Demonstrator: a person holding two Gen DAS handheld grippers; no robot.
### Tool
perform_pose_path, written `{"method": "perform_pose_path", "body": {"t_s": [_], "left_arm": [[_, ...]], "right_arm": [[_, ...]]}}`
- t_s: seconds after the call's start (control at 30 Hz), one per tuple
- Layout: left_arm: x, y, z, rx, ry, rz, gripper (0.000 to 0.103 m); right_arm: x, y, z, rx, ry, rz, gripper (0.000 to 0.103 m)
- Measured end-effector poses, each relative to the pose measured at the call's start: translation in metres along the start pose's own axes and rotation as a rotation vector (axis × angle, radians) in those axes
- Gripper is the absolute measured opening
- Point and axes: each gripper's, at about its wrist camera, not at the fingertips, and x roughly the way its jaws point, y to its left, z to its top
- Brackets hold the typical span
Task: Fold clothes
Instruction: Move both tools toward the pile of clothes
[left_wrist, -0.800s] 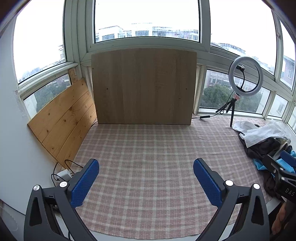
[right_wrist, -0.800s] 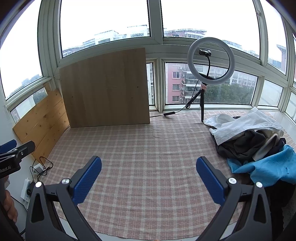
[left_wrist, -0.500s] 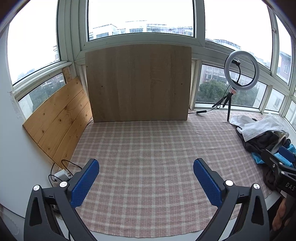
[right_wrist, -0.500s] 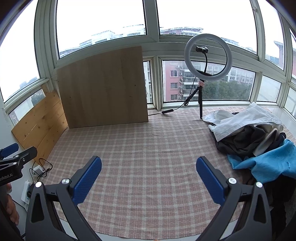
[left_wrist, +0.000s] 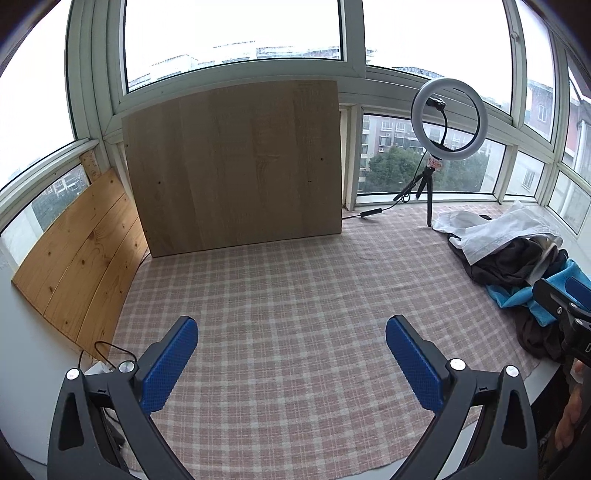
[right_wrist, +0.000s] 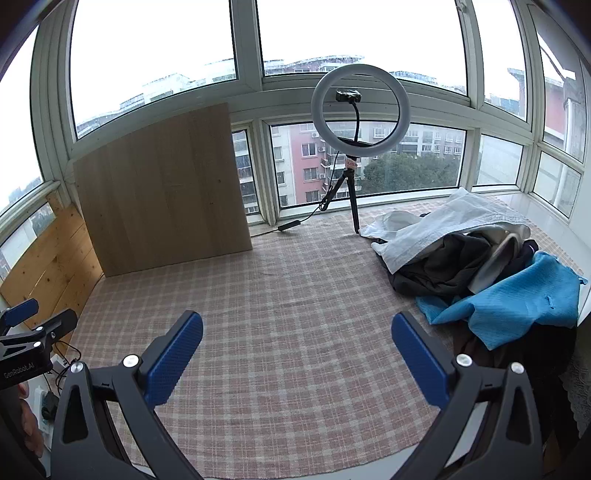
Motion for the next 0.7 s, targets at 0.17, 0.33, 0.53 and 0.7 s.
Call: {"method": "perform_pose_path", "body": {"t_s": [0.17, 0.33, 0.53, 0.7], "left_arm": [[0.012, -0.015, 0.008, 0.041, 0.005, -0.031, 0.102], [0.030, -0.024, 0.011, 0.072, 0.037, -0.039, 0.102], [0.055, -0.028, 0.010, 0.076, 0.101, -0.057, 0.102], [0.064, -0.034, 0.015, 0.072, 0.106, -0.105, 0.102]], "right_arm": [[0.007, -0.015, -0.001, 0.024, 0.008, -0.084, 0.103], [0.015, -0.026, -0.004, 0.034, 0.025, -0.153, 0.103], [0.030, -0.040, -0.013, 0.054, 0.067, -0.175, 0.103], [0.036, -0.069, -0.021, 0.101, 0.085, -0.176, 0.103]]}}
